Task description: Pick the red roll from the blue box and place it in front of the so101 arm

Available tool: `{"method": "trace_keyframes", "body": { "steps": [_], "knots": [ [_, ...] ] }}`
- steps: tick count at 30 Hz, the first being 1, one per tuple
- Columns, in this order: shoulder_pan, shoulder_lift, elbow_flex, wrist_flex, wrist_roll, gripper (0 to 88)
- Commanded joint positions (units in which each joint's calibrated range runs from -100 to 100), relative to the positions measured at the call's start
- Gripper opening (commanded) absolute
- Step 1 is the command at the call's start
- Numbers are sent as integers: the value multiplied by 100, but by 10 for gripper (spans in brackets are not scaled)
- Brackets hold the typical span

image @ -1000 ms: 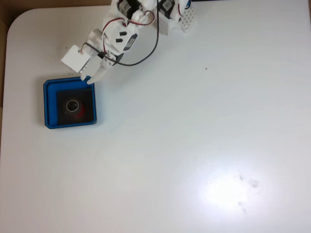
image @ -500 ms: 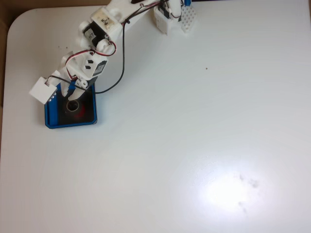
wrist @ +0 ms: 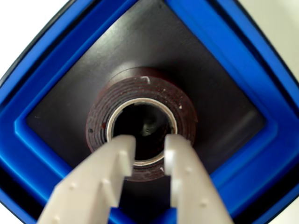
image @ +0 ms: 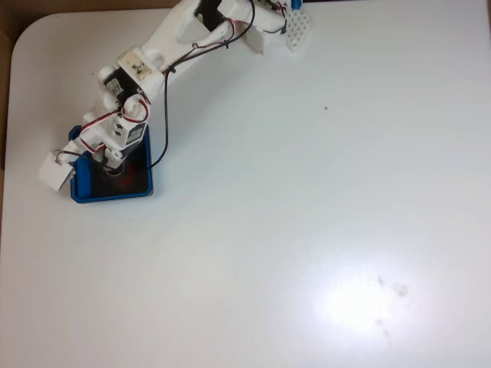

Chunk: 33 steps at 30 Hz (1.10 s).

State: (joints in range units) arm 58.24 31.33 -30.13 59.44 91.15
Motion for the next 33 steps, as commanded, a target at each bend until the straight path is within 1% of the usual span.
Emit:
{"method": "trace_keyframes", "body": {
  "steps": [1, 9, 16, 18, 33],
  "knots": [
    [131, 61, -544, 29, -26, 10],
    [180, 69, -571, 38, -26, 21],
    [317, 120, -553, 38, -26, 145],
    [346, 220, -553, 38, -26, 165],
    [405, 412, -553, 38, 26, 172]
  ]
}}
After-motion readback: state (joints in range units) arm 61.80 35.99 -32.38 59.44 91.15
